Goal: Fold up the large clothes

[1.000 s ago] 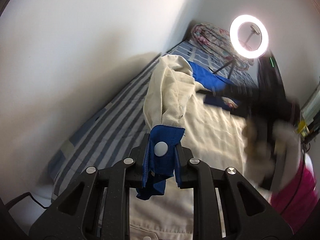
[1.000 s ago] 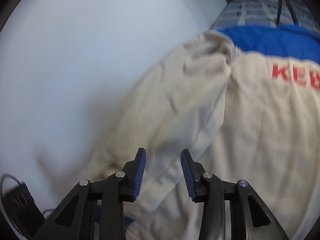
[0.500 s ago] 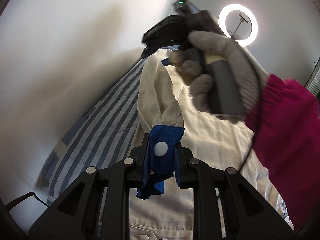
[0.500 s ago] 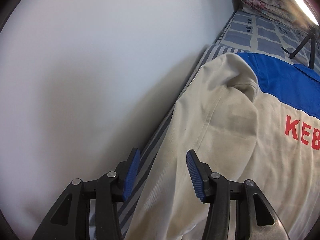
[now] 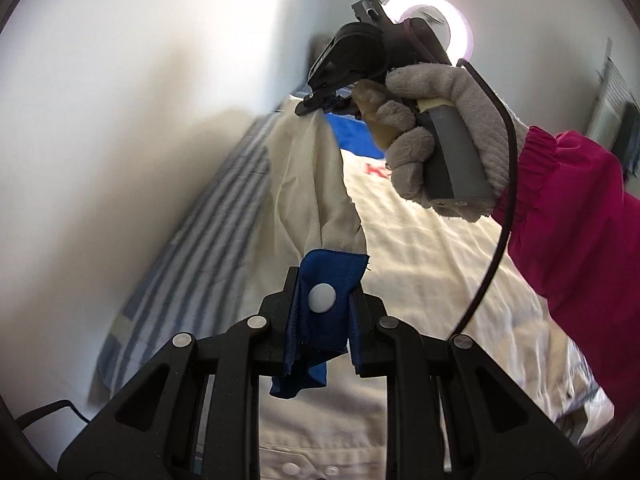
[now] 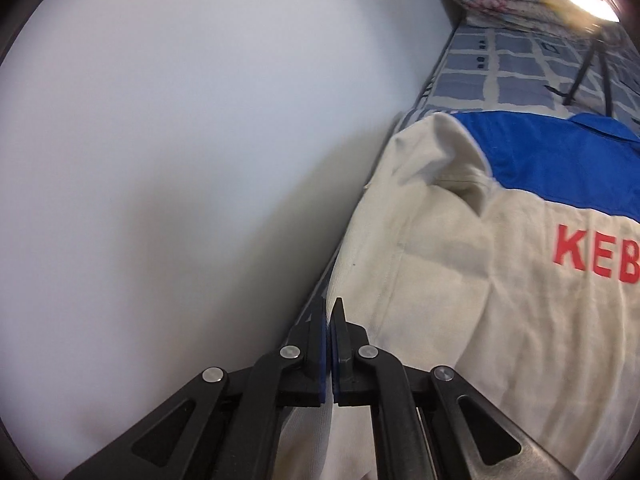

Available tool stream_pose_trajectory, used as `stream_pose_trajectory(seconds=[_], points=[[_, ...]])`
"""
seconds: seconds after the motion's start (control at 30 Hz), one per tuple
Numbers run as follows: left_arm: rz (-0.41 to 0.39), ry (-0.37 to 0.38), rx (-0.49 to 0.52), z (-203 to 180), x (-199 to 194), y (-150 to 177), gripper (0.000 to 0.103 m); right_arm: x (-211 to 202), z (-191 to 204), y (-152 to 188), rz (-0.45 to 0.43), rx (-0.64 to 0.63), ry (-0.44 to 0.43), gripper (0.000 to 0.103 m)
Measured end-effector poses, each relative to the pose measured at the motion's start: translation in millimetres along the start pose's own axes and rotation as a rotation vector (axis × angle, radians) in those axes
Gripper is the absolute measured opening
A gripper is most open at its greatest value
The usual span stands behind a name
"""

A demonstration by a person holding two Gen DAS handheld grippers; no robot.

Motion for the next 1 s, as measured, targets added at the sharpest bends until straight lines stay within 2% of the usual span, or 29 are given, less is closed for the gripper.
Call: stream_pose_trajectory(seconds=[0.07,0.17,0.43,0.53,0.67,0.73,0.8,0.87,1.0], points=[[0.006,0.028,0.030,-14,-2,3,0.019,-14,-17,5,-0.027,0.036,-0.033,0.000],[0.031,0.070,0.081,-37,-2,13,0.019,-34,-50,19,-0.057,0.089,-0.035,0.000],[0.098,0.163,0.163,-79,4,32,0.021,-66,-148,60,-0.125,0.360,-0.102,0.000],[0.123,0.202,0.165,-92,5,37,0.030,-61,-175,82,-0.102,0.397,-0.078,0.000],[0.167,0.256,0.096,-88,-6,49,0.032,-55,-205,108,-0.059,0.423,0.014,0.004],[0.189,0.283,0.036,-82,-13,57,0.032,-57,-212,120,-0.028,0.400,0.071,0.008],[0.190,0.287,-0.005,-71,-22,62,0.032,-64,-215,129,-0.017,0.359,0.099,0.025],[0.179,0.247,-0.011,-62,-27,62,0.032,-76,-211,138,-0.016,0.317,0.133,0.035],[0.215,0.215,-0.113,-36,-20,67,0.032,-96,-191,168,0.020,0.278,0.098,0.051]])
Point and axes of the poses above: each gripper's, at about its wrist camera, not at the fingertips, and x roughly the way its jaws point, z to its left, y to its underside, the point moved 9 cm from there along x, roughly the way its jaws point
